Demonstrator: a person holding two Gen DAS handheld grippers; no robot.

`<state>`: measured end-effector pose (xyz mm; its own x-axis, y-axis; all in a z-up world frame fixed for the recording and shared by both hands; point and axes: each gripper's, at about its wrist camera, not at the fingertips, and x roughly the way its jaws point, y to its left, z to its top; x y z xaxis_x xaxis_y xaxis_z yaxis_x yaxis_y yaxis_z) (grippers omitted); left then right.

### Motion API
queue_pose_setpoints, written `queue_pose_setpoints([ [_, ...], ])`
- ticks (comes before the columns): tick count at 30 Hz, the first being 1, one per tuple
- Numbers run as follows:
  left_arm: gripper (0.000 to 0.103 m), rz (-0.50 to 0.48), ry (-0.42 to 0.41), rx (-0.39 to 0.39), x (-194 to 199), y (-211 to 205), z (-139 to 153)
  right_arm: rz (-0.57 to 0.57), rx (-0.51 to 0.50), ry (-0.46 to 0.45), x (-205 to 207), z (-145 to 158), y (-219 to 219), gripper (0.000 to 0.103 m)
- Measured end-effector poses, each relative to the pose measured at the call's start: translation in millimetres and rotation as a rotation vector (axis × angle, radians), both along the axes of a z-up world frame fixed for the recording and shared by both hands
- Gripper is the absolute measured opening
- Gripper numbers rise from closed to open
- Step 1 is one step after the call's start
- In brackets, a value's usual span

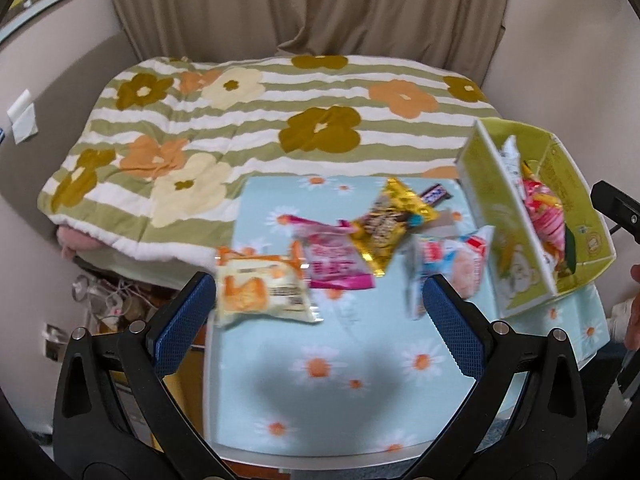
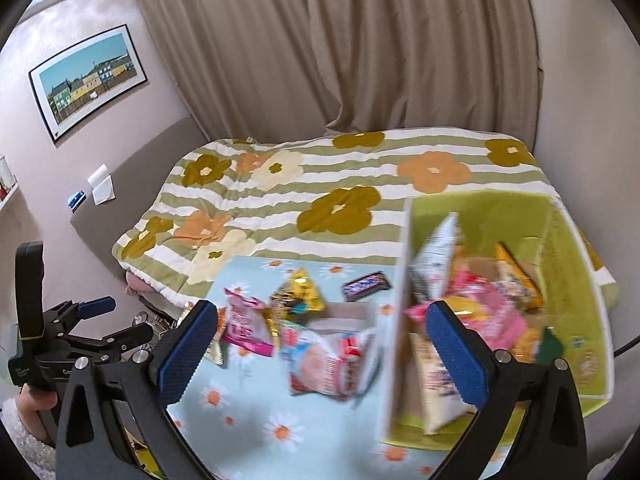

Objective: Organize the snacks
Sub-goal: 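Pull both tools back from the box over the remaining snacks, then grasp an orange chiffon cake packet with the left tool while the right tool grasps a pink milk-candy bag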

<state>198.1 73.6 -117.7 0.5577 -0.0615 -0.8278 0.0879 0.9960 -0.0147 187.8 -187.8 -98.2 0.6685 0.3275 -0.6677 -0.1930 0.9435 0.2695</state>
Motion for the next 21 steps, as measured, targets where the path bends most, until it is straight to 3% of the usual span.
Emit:
queue_pose_setpoints([
  [10,0.103,-0.051,0.122,-0.053,33.9,76.7,-47.0,-0.008,0.040,0.088,26.3,-30.5,80.0,0.103],
  [21,0.103,-0.081,0.278,-0.109,77.8,76.3,-123.2,0.078,0.012,0.212,64.0,-87.8,129.9,0.103],
])
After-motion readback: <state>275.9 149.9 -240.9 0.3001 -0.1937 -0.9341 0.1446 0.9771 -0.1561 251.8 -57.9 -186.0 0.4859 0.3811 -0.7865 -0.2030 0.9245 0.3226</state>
